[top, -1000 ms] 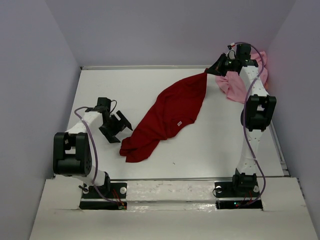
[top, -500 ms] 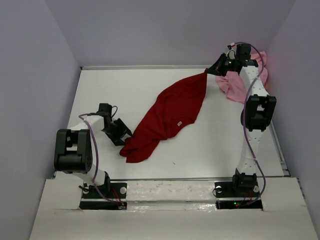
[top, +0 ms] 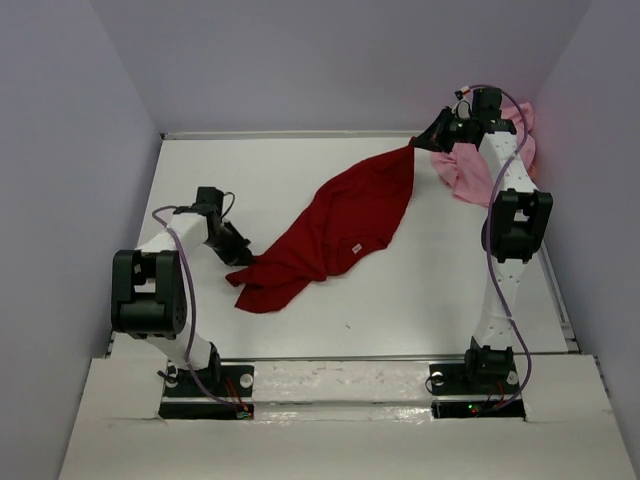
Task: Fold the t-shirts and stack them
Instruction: Flatten out the tshirt
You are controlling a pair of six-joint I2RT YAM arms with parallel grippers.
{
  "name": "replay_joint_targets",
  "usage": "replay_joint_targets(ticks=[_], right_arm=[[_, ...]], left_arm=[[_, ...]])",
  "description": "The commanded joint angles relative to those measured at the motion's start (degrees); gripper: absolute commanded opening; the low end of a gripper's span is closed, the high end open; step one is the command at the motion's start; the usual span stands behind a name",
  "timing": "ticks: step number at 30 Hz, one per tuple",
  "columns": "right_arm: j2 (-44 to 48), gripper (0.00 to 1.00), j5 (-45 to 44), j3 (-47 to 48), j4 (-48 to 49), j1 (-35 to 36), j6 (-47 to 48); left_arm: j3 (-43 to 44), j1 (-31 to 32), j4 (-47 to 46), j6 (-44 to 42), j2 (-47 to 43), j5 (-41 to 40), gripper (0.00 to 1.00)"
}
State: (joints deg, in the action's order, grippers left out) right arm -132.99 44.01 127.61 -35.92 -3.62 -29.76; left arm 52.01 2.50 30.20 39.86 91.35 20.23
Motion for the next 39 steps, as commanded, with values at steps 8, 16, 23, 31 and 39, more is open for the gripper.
replay_joint_targets(ticks=[8,16,23,31,39], right_arm=[[4.67,0.0,7.84,0.0,1.21,0.54,-2.76],[6.51,0.0,17.33,8.08,1.11,0.54,-9.69],[14.84,0.0,25.41,0.3,12.94,4.4,-21.02],[25.57,0.0,30.43,-8.77,16.15,13.54,-30.53],[43.06,0.0,33.33,-22.14,16.06,17.33,-34.84]], left_arm=[[27.69,-0.83,4.17,-5.75,5.23,-10.03,0.0],[54.93,-0.83,11.37,-11.99,14.63,-19.25,0.0],[63.14,-0.83,6.66,-10.78,14.75,-20.85,0.0],[59.87,-1.1,-3.83,-7.25,11.74,-20.76,0.0],[64.11,-1.89,-2.77,-7.6,11.66,-24.09,0.0]])
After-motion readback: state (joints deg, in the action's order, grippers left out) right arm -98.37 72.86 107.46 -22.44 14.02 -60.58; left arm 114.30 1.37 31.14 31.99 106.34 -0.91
